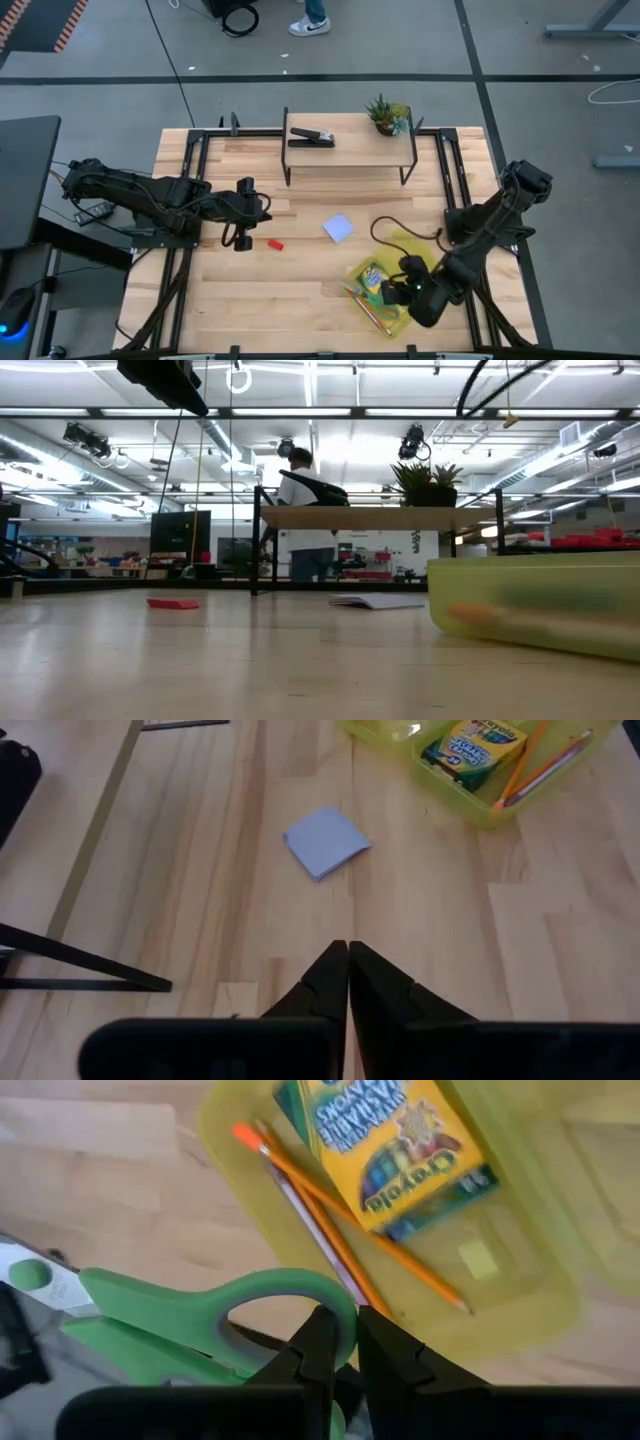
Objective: Pack school essentials
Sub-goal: Put the green scissors into the yellow supply box
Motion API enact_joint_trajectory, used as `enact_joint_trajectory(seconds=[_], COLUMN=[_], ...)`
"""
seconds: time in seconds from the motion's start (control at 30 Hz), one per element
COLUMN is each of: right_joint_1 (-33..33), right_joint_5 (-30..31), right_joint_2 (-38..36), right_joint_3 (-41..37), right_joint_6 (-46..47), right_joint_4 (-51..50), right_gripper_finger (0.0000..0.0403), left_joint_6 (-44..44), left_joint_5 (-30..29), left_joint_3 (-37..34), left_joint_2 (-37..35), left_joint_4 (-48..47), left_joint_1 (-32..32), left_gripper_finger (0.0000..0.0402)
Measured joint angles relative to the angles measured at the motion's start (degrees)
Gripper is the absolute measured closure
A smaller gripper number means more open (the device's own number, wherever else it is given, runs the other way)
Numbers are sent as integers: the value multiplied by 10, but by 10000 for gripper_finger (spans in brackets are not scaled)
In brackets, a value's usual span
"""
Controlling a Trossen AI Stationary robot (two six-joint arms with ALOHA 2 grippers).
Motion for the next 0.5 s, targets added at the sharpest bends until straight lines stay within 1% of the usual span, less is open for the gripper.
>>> enact_joint_trajectory(seconds=[0.17,0.27,0.37,0.5], right_joint_1=[0,3,9,27], right_joint_5=[-20,-19,-31,-39], right_joint_2=[63,101,131,144], right_joint_3=[97,135,150,148], right_joint_6=[-4,-16,-30,-23], right_joint_4=[-100,-124,-151,-162], right_gripper_finger=[360,360,360,359], left_joint_6=[0,0,0,0], left_joint_5=[0,0,0,0], left_joint_3=[0,0,0,0], left_joint_2=[0,0,0,0], left_joint_4=[1,1,1,1], left_joint_1=[0,0,0,0], left_gripper_finger=[380,376,375,381])
